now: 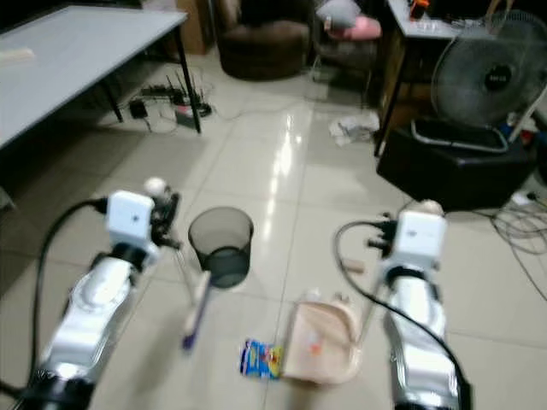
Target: Sweep floor
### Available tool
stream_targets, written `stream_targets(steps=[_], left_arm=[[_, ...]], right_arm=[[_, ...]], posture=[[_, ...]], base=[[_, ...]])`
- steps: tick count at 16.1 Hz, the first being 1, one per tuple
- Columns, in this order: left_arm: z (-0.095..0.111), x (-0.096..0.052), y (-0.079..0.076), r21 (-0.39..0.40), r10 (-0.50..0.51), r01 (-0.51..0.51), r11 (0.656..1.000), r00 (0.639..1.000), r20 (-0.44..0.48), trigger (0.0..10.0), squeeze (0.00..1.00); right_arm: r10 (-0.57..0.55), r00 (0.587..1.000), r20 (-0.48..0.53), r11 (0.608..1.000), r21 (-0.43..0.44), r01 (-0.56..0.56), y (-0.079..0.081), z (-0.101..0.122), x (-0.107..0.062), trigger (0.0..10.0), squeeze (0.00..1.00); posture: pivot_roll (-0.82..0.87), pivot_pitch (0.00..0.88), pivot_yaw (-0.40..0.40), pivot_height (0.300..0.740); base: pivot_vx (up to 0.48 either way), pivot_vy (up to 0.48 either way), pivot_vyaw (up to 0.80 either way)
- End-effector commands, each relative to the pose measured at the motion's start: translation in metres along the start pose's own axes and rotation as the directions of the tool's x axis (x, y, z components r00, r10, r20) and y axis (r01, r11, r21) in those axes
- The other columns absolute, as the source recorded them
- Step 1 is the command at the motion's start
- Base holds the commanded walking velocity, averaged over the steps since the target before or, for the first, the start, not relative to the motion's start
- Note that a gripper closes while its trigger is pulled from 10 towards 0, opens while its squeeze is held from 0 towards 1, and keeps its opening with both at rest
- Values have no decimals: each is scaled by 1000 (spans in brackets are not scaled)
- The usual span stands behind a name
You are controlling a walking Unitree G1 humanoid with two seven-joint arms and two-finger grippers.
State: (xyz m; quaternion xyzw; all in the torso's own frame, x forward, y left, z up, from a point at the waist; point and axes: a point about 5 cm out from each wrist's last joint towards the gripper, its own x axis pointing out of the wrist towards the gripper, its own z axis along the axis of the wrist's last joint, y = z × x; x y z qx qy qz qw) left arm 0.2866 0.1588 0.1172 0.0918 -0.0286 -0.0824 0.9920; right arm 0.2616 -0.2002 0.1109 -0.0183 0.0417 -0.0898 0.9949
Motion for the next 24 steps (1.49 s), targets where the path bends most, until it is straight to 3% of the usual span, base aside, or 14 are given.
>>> stream_targets(steps=[1, 9, 12, 17, 24], left_arm=[[10, 4, -2, 13, -1, 0, 1000, 999, 43, 10000, 0], [-3, 2, -5, 13, -18, 18, 1000, 1000, 1, 10000, 0], [-17, 8, -4, 47, -23, 26, 999, 999, -46, 10000, 0], [-32, 17, -8, 22, 0, 0, 1000, 1000, -25, 10000, 0], [-36, 19, -7, 42, 14, -15, 999, 1000, 26, 10000, 0]], right_arm=[[-19, 999, 37, 1000, 7, 19, -6, 8, 1, 10000, 0], [-2, 999, 43, 999, -35, 4, -4, 5, 2, 10000, 0], [10, 998, 64, 989, -146, -1, -5, -1, 12, 10000, 0], [42, 995, 95, 982, -189, -23, -3, -8, 26, 10000, 0], [117, 988, 96, 962, -260, -89, 23, -17, 51, 10000, 0]], posture=[[-45, 0, 36, 740], [-50, 0, 38, 740], [-44, 0, 39, 740], [-9, 58, 41, 740], [7, 148, 24, 740]], base=[[292, 0, 0], [0, 0, 0], [0, 0, 0], [0, 0, 0], [0, 0, 0]])
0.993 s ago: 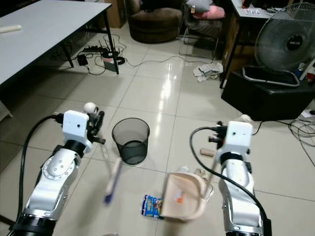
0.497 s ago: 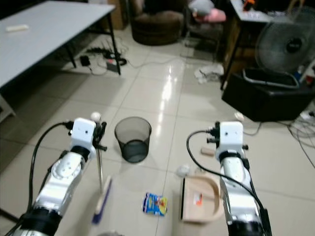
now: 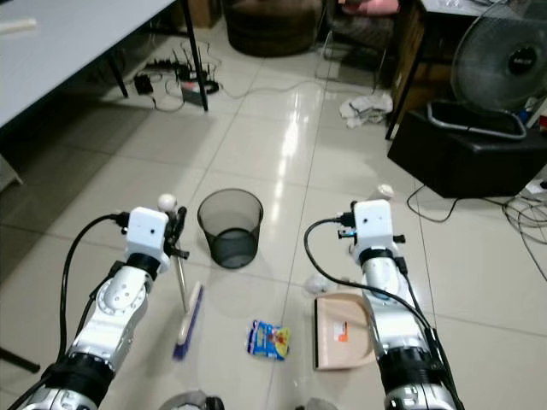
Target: Sweep floor
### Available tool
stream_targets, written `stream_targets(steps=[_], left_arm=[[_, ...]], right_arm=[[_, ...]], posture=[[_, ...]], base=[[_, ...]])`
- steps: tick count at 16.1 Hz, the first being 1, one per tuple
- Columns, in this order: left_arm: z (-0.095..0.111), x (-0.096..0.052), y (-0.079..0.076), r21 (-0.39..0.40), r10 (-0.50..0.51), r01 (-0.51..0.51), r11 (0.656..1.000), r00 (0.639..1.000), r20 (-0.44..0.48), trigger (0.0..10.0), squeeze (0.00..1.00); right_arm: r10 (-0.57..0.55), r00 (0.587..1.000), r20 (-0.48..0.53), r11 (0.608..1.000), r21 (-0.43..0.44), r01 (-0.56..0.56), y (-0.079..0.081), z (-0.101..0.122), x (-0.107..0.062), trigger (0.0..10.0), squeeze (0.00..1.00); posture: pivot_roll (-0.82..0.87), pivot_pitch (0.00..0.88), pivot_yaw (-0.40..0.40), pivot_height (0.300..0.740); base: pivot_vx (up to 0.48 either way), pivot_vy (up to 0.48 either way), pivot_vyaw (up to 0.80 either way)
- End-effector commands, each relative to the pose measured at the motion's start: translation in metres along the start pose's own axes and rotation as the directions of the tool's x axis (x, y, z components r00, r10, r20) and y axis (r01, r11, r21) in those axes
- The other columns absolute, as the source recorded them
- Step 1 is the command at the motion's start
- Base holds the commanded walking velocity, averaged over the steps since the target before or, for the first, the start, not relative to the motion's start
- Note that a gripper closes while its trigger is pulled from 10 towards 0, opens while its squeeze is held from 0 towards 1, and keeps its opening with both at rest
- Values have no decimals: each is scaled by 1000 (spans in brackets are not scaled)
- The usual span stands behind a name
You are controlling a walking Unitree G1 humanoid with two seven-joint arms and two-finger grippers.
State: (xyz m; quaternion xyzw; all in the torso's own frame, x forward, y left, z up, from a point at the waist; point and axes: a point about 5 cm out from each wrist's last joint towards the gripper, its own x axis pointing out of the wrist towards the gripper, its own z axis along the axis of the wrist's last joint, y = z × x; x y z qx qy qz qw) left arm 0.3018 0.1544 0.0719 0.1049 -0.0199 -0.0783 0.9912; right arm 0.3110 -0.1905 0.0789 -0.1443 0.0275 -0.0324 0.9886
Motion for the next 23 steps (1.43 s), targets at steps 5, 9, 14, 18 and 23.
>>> stream_targets(steps=[5, 9, 14, 18, 23], left_arm=[[-2, 4, -5, 46, -50, 50, 998, 999, 0, 10000, 0], [-7, 3, -13, 73, -119, 121, 990, 992, -32, 10000, 0], [-5, 0, -27, -50, -251, 249, 967, 967, -36, 10000, 0], [2, 5, -31, -158, -234, 231, 960, 972, -1, 10000, 0], [15, 14, -34, -293, -188, 195, 936, 981, 51, 10000, 0]], right_arm=[[106, 992, 74, 994, -41, -103, 32, 13, 12, 10000, 0], [166, 985, 48, 984, -71, -162, 47, 6, 13, 10000, 0], [155, 988, 26, 988, -20, -155, 55, 2, 12, 10000, 0], [65, 998, -13, 995, 76, -64, 44, -3, 16, 10000, 0], [56, 998, -5, 991, 123, -55, 49, -1, 16, 10000, 0]], posture=[[28, 165, 11, 740], [29, 172, 19, 740], [37, 173, 22, 740], [49, 169, 31, 740], [30, 152, 52, 740]], base=[[0, 0, 0], [0, 0, 0], [0, 0, 0], [0, 0, 0], [0, 0, 0]])
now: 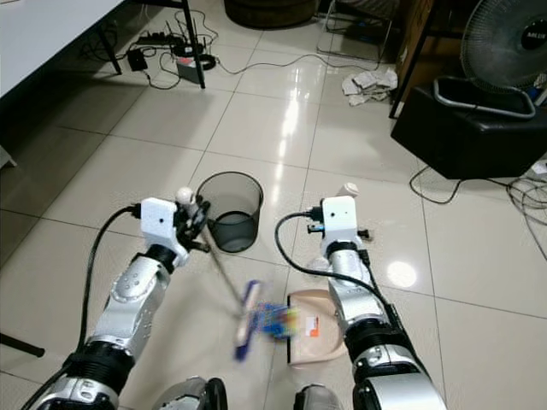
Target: Sweep floor
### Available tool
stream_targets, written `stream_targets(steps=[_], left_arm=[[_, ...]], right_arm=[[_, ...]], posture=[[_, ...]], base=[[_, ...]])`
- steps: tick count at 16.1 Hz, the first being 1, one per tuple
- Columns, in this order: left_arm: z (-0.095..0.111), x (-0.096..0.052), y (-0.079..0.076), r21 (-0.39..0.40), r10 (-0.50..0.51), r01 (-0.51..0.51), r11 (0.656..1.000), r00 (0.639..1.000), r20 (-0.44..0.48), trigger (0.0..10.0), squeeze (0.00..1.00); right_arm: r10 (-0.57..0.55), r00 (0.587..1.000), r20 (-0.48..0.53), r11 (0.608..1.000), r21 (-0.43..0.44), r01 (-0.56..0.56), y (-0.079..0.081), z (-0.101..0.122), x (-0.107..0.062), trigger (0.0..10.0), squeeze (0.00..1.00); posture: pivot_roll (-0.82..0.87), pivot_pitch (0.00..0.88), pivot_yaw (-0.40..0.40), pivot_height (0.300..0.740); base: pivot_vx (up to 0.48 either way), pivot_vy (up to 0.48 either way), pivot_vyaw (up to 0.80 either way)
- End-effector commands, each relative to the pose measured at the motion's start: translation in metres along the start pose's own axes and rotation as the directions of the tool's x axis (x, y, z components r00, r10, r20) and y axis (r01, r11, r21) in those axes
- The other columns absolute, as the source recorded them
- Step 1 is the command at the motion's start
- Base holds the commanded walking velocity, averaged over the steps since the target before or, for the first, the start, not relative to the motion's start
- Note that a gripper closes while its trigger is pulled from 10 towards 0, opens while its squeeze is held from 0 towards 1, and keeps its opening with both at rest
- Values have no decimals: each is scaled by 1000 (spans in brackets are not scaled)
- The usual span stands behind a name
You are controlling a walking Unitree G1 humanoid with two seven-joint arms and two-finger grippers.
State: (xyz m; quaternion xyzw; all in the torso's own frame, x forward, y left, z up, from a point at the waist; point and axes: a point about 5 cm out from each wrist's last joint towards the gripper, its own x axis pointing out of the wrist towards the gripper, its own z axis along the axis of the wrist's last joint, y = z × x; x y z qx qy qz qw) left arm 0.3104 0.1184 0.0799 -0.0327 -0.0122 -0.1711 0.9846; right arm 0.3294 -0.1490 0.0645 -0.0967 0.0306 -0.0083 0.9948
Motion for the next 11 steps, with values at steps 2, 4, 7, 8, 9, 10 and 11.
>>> stream_targets(steps=[2, 4, 7, 8, 9, 10, 11], left_arm=[[5, 3, -4, -68, -22, 23, 997, 1000, 20, 10000, 0], [15, 7, -3, -65, -36, 40, 997, 998, 59, 10000, 0], [34, 12, -3, -41, -115, 121, 992, 986, 120, 10000, 0], [36, 12, -2, -7, -137, 139, 990, 983, 120, 10000, 0], [36, 11, 0, 30, -145, 142, 989, 983, 115, 10000, 0], [39, 12, 6, 78, -154, 146, 986, 981, 115, 10000, 0], [44, 12, 11, 121, -185, 170, 978, 975, 124, 10000, 0]], right_arm=[[-14, 1000, -6, 999, 39, 14, -2, -2, 0, 10000, 0], [-31, 999, -14, 999, 43, 31, -8, -3, 0, 10000, 0], [-41, 999, -13, 998, 38, 41, -14, -4, 1, 10000, 0], [-44, 999, -11, 998, 39, 45, -14, -4, 0, 10000, 0], [-49, 999, -8, 998, 43, 50, -16, -4, 0, 10000, 0], [-57, 998, -6, 997, 54, 57, -18, -3, 1, 10000, 0], [-61, 998, -5, 996, 62, 61, -21, -3, 1, 10000, 0]], posture=[[26, 147, 57, 740], [26, 136, 59, 740], [21, 124, 62, 740], [19, 112, 63, 740], [20, 98, 64, 740], [18, 94, 67, 740], [17, 94, 67, 740]], base=[[0, 0, 0], [0, 0, 0], [0, 0, 0], [0, 0, 0], [0, 0, 0], [0, 0, 0], [0, 0, 0]])
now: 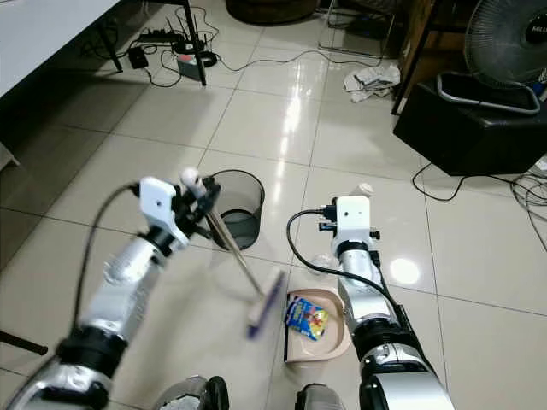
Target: Sweep floor
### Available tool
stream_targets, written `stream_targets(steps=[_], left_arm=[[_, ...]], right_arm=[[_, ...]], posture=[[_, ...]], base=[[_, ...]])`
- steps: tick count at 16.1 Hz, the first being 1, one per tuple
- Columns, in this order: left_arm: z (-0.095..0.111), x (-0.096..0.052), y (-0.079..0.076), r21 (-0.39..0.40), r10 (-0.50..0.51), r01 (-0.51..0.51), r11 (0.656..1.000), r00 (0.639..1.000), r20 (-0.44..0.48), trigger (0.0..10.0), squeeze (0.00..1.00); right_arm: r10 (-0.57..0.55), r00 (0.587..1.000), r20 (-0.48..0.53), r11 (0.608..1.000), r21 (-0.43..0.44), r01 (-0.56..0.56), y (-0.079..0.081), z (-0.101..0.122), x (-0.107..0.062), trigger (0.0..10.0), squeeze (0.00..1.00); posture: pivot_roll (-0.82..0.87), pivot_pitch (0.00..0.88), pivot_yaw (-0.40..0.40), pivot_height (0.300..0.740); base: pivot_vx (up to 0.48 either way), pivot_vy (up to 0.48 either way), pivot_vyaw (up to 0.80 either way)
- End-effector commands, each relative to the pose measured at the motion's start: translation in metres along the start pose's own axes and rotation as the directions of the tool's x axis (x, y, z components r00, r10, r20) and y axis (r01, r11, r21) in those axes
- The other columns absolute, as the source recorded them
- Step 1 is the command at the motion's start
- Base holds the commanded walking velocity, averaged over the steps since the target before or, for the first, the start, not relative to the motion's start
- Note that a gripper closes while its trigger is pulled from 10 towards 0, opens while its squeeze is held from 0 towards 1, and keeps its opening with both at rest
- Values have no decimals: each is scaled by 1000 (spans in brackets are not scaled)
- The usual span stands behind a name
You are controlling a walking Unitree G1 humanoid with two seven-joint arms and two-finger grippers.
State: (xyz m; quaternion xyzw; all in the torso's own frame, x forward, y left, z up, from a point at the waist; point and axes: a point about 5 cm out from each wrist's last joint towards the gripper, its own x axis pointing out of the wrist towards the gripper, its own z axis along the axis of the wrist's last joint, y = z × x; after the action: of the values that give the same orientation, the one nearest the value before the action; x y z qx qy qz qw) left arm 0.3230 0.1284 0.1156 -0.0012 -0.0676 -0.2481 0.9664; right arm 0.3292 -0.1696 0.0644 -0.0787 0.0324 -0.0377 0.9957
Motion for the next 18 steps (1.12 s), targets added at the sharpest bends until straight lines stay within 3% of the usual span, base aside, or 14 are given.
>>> stream_targets(steps=[1, 3, 6, 11, 12, 14, 16, 18], left_arm=[[10, 2, 4, 42, -17, 15, 999, 999, 43, 10000, 0], [22, 1, 27, 132, -13, 8, 991, 999, 39, 10000, 0], [14, -7, 42, 193, 35, -30, 981, 999, -19, 10000, 0], [-11, -5, 18, 157, 51, -37, 987, 995, -88, 10000, 0], [-15, -4, 10, 114, 40, -31, 993, 996, -85, 10000, 0], [-15, -2, 3, 89, 23, -16, 996, 997, -79, 10000, 0], [-17, -1, -11, 39, -59, 62, 997, 995, -79, 10000, 0], [-14, 0, -14, 16, -85, 86, 996, 995, -59, 10000, 0]], right_arm=[[-3, 1000, 8, 1000, 29, 2, -1, 1, 0, 10000, 0], [-9, 1000, 14, 999, 49, 9, -5, -1, -1, 10000, 0], [-25, 1000, 18, 996, 92, 24, -10, -3, -3, 10000, 0], [-15, 1000, 20, 995, 100, 13, -6, -7, -8, 10000, 0], [-19, 1000, 20, 994, 111, 17, -5, -6, -7, 10000, 0], [-22, 1000, 18, 993, 115, 20, -4, -6, -6, 10000, 0], [-29, 1000, 8, 993, 114, 28, -2, -7, -6, 10000, 0], [-36, 999, 10, 994, 103, 35, -2, -7, -6, 10000, 0]], posture=[[17, 91, 68, 740], [23, 77, 66, 740], [28, 65, 67, 740], [19, 59, 73, 740], [22, 62, 72, 740], [24, 61, 70, 740], [25, 63, 70, 740], [24, 67, 72, 740]], base=[[0, 0, 0], [0, 0, 0], [0, 0, 0], [0, 0, 0], [0, 0, 0], [0, 0, 0], [0, 0, 0], [0, 0, 0]])
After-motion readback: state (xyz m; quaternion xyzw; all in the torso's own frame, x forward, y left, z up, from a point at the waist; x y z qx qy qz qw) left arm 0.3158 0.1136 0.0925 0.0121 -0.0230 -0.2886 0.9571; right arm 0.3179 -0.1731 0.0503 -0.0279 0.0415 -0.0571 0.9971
